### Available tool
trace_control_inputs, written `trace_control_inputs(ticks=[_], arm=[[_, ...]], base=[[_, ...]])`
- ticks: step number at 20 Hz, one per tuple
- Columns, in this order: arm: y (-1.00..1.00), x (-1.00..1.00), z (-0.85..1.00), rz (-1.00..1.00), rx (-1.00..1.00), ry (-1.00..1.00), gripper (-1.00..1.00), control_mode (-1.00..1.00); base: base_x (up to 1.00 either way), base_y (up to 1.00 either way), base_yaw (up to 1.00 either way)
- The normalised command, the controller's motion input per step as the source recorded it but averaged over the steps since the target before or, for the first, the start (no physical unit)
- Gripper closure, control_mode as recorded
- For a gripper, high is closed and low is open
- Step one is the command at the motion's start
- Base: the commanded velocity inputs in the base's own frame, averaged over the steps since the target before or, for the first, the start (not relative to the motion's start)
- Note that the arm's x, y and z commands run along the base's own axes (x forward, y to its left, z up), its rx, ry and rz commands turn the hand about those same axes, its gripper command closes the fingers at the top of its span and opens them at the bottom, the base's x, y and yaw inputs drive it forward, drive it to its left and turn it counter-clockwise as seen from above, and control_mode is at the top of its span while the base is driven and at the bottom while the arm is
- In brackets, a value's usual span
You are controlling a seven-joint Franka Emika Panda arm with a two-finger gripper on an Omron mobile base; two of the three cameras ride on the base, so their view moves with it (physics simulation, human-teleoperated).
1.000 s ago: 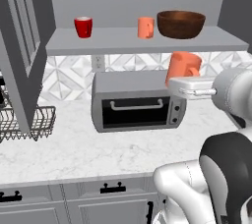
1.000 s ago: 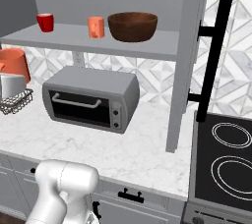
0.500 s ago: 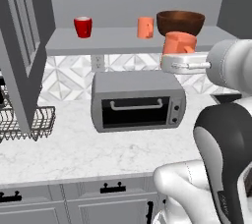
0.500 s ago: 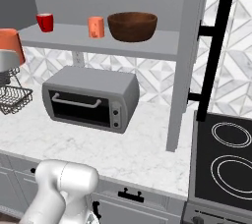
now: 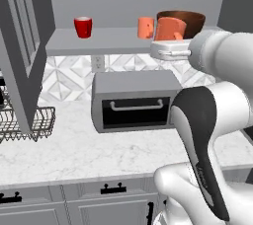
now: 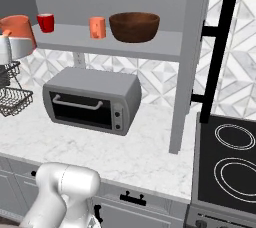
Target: Gather all objects into one cabinet and sort the glasses and bowls to opposite sides.
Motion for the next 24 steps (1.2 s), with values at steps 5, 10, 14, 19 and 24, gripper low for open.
trace_control_inputs(ticks=[5, 10, 14, 19, 24], arm=[[0.0, 0.83, 0.01, 0.0, 0.0, 0.0, 1.0, -1.0], [0.07, 0.89, 0.08, 0.0, 0.0, 0.06, 1.0, -1.0], [0.18, 0.68, 0.0, 0.02, 0.0, 0.05, 1.0, -1.0], [0.14, 0.55, -0.03, 0.07, 0.0, 0.03, 1.0, -1.0], [0.25, 0.44, -0.14, 0.09, 0.0, 0.01, 1.0, -1.0]], base=[[0.0, 0.0, 0.0], [0.0, 0.0, 0.0], [0.0, 0.0, 0.0], [0.0, 0.0, 0.0], [0.0, 0.0, 0.0]])
